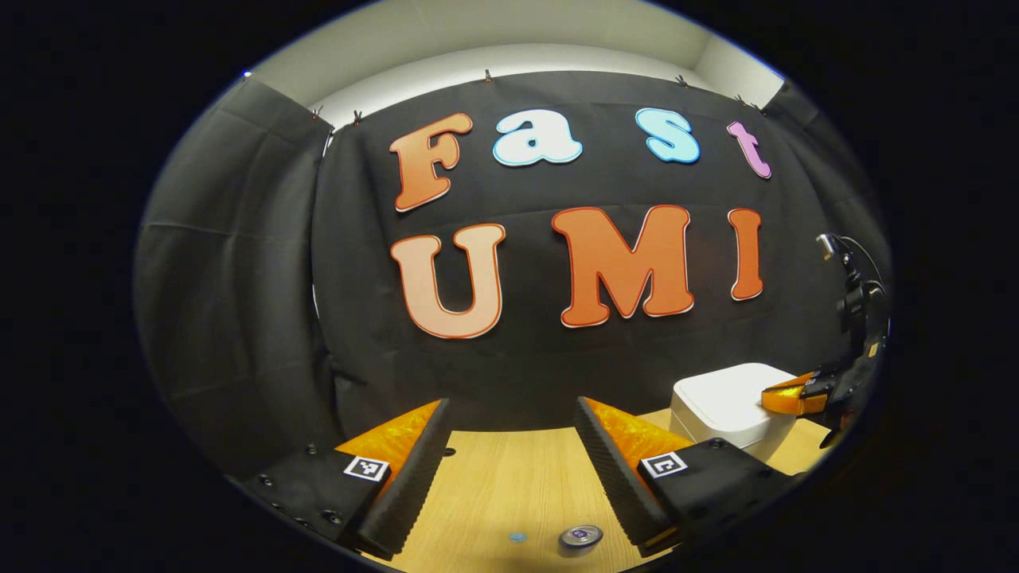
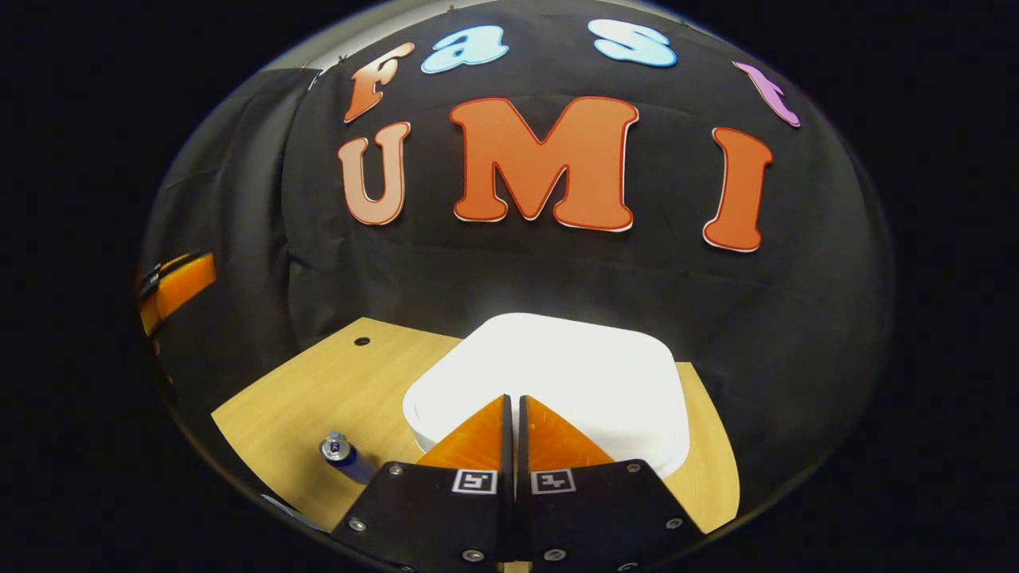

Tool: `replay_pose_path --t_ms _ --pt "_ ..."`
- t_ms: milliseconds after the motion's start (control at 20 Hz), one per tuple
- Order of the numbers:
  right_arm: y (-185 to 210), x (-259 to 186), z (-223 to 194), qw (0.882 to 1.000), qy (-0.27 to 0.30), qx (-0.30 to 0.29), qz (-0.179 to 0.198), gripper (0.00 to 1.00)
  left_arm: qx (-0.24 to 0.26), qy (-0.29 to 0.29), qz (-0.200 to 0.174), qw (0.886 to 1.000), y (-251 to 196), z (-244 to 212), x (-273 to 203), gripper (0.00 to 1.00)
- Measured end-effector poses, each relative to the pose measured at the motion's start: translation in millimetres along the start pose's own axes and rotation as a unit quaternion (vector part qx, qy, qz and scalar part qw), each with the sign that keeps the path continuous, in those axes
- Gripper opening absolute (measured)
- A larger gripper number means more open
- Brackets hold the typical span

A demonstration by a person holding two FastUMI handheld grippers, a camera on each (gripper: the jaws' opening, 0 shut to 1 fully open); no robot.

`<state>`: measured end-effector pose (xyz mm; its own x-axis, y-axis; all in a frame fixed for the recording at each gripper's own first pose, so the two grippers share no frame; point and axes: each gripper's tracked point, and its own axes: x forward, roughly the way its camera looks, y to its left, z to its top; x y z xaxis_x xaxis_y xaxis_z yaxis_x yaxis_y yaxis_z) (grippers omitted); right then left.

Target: Press the lid of the desktop garbage bin to open it, pick up the crumpled paper on the desktop and throw it into the bin, then pick up the pop can on the desktop and drop it into the bin, and finally close the garbage bin lid.

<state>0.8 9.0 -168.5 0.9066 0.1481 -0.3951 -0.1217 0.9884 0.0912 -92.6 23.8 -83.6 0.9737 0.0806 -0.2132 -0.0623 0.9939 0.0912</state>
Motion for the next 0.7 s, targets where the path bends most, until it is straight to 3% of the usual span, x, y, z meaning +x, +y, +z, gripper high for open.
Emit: replay_pose_path --t_ms 150,400,550,700 --pt "-0.6 -1.9 0.5 1.000 0.006 0.012 0.001 0.01 0.001 -0.002 -0.010 1.000 -8.7 2.1 1.5 0.99" --pt "-3.2 -6.3 9.6 0.999 -0.017 -0.035 -0.019 0.01 0.006 -0.003 -0.027 1.000 -13.0 3.2 8.9 0.99" --pt "9.8 -12.9 23.7 0.998 -0.057 -0.032 -0.015 0.01 0.006 0.009 -0.028 1.000 -9.0 -7.2 11.0 0.99" --pt "17.1 -22.2 53.3 0.991 -0.112 -0.065 -0.025 0.01 0.001 0.016 -0.025 1.000 -3.0 -13.3 12.1 0.99"
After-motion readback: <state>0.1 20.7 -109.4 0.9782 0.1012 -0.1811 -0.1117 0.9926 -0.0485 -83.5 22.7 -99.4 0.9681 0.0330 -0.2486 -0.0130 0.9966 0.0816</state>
